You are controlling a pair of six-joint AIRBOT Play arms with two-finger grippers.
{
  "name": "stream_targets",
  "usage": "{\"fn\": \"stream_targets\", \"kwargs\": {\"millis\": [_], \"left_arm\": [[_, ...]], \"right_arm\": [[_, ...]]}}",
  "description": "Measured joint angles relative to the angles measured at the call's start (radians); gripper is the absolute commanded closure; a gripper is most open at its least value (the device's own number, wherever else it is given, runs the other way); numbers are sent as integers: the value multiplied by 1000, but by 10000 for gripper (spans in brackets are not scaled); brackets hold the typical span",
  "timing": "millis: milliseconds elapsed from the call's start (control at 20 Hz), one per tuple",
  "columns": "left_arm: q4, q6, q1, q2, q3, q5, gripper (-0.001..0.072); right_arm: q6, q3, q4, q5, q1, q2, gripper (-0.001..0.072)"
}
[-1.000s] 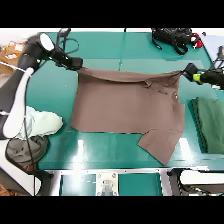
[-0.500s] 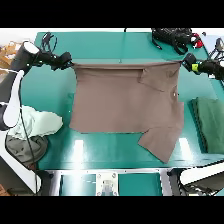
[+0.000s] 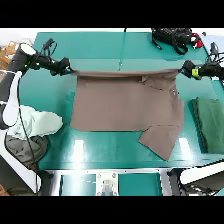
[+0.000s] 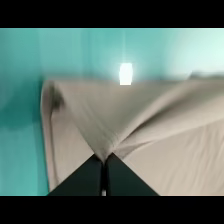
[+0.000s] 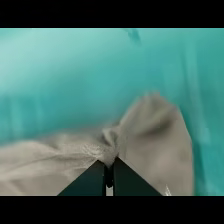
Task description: Fold the shirts.
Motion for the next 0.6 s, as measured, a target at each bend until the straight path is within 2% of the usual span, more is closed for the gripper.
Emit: {"fn": "stream_targets", "kwargs": {"millis": [200,400,450,500,550,600], "left_arm": [[74,-11,-38,-3,-44,-102,689],[145,-29,-77,-3,-86,-149,685],[153,-36,-81,-3,-91,-151,450],[160,-44,-85,-3,-95,-161,144],[163,-53,-89,-3,-95,-174,140],[166,-68,-90,-3,-92,-197,139]], "right_arm": [[67,-74,-140,94,-2,48,689],[122,-168,-224,122,-3,75,687],[134,-187,-235,122,-3,77,598],[139,-201,-244,122,-3,79,431],[145,-207,-250,122,-4,82,389],[151,-205,-256,126,-6,84,389]]}}
